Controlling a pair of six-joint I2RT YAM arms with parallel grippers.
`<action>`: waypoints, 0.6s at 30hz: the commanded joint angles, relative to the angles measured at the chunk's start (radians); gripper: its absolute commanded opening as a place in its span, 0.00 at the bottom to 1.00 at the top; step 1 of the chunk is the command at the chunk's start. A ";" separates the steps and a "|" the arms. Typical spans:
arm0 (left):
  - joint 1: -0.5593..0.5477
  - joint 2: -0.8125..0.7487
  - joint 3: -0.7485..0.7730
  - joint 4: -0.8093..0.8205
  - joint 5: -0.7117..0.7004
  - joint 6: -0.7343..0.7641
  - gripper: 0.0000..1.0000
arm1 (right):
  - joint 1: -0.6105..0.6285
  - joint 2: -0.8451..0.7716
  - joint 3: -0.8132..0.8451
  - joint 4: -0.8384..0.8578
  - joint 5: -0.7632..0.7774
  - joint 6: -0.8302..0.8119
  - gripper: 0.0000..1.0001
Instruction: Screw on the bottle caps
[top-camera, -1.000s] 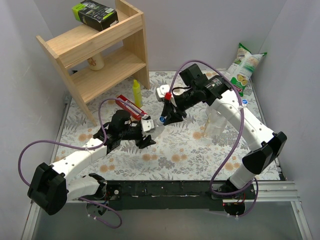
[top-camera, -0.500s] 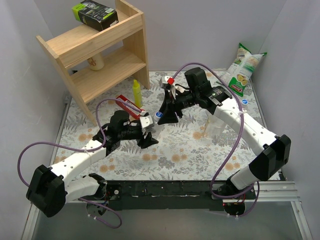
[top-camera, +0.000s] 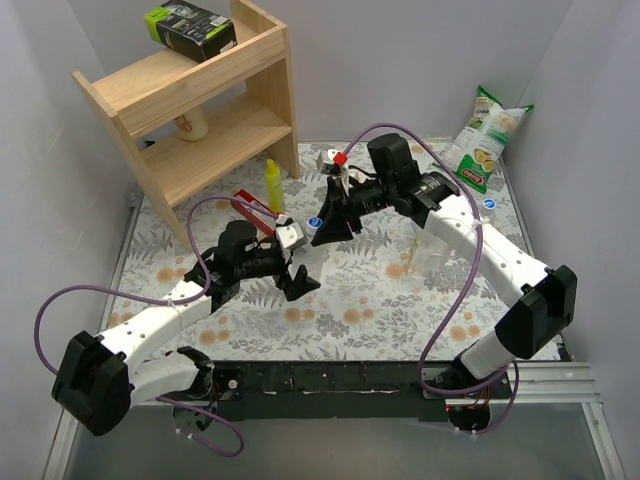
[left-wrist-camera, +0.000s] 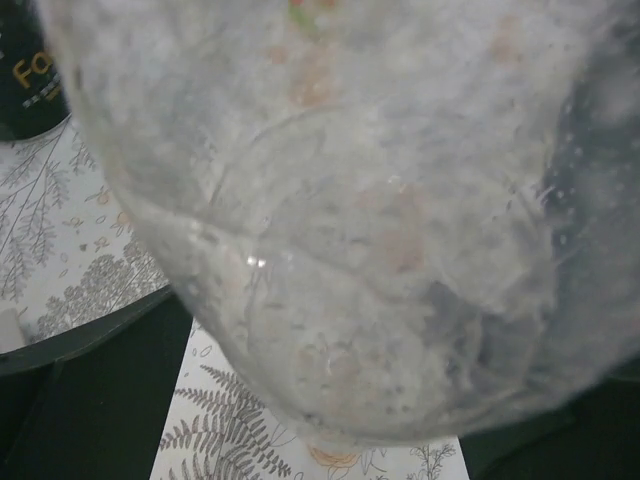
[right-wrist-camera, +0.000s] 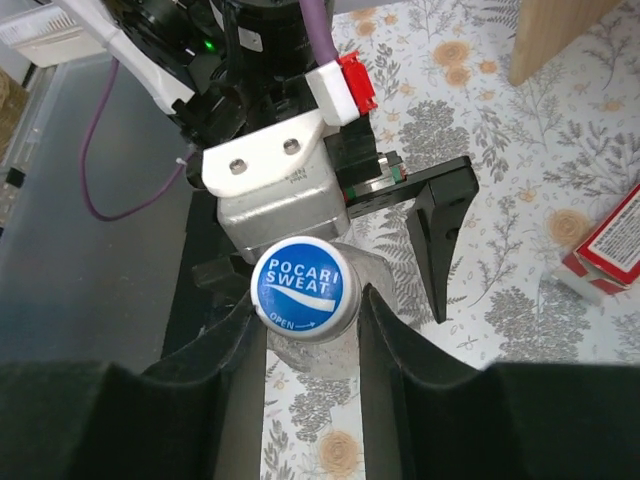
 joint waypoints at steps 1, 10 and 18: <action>0.005 -0.035 -0.033 -0.041 -0.221 0.024 0.98 | -0.018 0.020 0.126 -0.292 0.047 -0.249 0.07; 0.039 -0.024 -0.077 -0.186 -0.352 0.097 0.98 | -0.094 0.014 0.027 -0.369 0.177 -0.478 0.05; 0.043 -0.018 -0.099 -0.178 -0.269 0.128 0.98 | -0.113 -0.064 -0.180 -0.142 0.161 -0.469 0.06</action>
